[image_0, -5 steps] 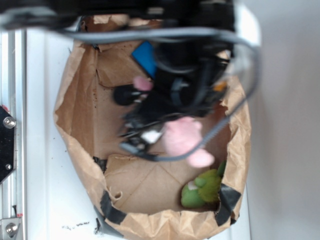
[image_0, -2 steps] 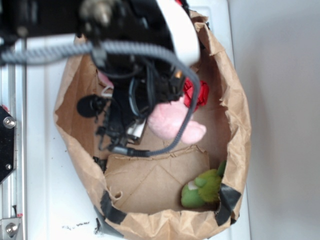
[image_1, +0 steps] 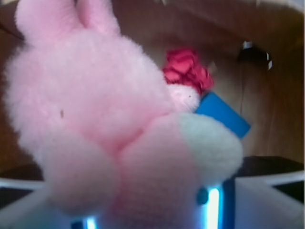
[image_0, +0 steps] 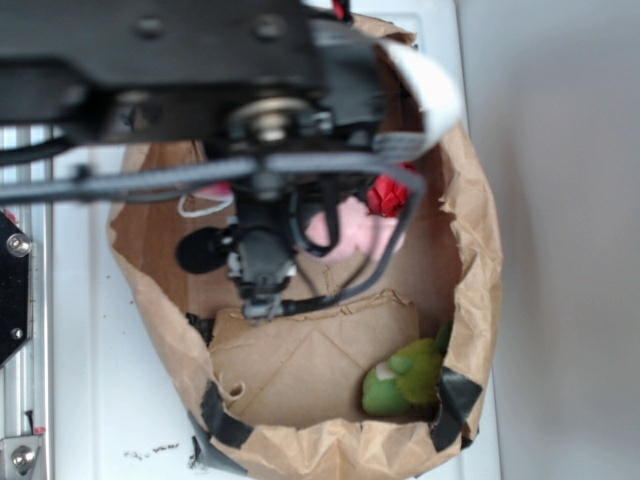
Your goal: Grab the pink bunny.
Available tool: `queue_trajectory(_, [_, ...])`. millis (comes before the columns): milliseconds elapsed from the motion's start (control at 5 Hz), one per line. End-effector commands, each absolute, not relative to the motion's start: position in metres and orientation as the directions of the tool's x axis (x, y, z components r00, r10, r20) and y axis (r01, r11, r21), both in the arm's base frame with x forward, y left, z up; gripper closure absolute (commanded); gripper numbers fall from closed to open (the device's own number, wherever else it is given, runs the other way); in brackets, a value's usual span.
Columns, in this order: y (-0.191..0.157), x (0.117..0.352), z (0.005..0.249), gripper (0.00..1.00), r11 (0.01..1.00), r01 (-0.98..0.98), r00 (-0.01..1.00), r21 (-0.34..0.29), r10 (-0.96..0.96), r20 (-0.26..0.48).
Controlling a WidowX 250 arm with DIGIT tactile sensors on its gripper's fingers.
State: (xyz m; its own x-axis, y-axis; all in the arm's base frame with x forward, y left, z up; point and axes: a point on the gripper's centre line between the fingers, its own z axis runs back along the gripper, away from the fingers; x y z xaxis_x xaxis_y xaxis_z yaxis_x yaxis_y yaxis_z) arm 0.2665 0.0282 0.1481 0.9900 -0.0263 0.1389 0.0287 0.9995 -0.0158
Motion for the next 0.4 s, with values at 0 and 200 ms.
queue_trajectory(0, [0.0257,0.2668,0.1645,1.00,0.995,0.037,0.989,-0.089,-0.023,0.147])
queue_trajectory(200, [0.0247,0.2642,0.1614,1.00,0.996,0.037,0.985,-0.077,-0.023,0.171])
